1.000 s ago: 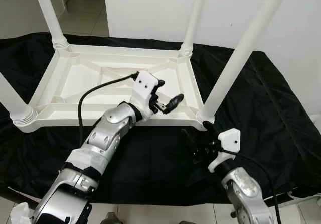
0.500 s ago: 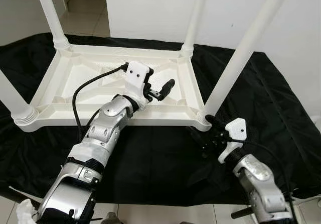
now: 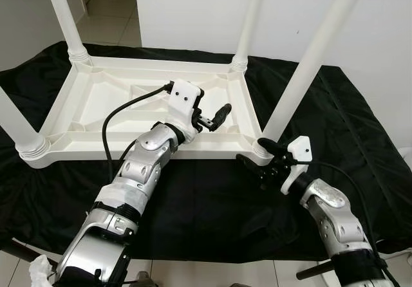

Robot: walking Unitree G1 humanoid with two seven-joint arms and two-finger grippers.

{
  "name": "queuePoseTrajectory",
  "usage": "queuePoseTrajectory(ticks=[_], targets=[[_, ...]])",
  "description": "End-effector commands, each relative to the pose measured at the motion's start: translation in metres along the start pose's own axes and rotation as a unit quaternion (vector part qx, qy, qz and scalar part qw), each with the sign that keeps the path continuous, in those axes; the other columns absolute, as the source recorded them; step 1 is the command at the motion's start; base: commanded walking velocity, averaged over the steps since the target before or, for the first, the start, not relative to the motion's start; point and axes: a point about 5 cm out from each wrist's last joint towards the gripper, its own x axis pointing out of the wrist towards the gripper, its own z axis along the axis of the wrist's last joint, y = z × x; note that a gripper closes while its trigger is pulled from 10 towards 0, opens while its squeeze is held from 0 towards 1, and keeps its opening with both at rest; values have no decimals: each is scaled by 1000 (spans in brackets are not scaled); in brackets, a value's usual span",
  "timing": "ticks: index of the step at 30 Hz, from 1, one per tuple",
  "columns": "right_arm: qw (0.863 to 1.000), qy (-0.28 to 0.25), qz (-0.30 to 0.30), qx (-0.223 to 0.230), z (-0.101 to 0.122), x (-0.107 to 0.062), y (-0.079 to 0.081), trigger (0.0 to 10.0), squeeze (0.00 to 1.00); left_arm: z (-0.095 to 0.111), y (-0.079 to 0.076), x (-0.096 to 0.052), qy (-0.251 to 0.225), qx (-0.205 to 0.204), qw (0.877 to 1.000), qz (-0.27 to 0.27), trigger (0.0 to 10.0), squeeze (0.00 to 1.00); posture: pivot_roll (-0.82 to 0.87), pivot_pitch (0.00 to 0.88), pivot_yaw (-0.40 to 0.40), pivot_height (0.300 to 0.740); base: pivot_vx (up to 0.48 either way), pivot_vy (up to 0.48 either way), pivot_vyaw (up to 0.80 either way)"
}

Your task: Building children table

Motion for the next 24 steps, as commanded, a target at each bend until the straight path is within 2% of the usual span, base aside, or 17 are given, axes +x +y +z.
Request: queuePoseTrajectory(ticks=[1,4,11,19,21,24], targets=[[999,-15,-39,1,3,-2,-12,10000,0,-1,-2,0,3,5,1000,16,10000,0,34,0,-58,740,0,0,0],[999,-16,-49,3,3,-4,-14,10000,0,-1,-3,0,2,4,1000,15,10000,0,34,0,-57,740,0,0,0],[992,-26,-124,-1,1,-22,-34,10000,0,-6,-6,-2,11,17,1000,2,10000,0,28,0,-55,740,0,0,0],[974,-35,-225,-16,1,-43,-64,10000,0,-11,-9,-3,26,31,999,-10,10000,0,13,0,-45,740,0,0,0],[965,-35,-259,-19,1,-51,-73,10000,0,-13,-10,-3,31,41,999,-16,10000,0,14,0,-44,740,0,0,0],[959,-31,-282,-24,-1,-56,-78,10000,0,-15,-11,-4,36,48,998,-19,10000,0,14,0,-43,740,0,0,0]])
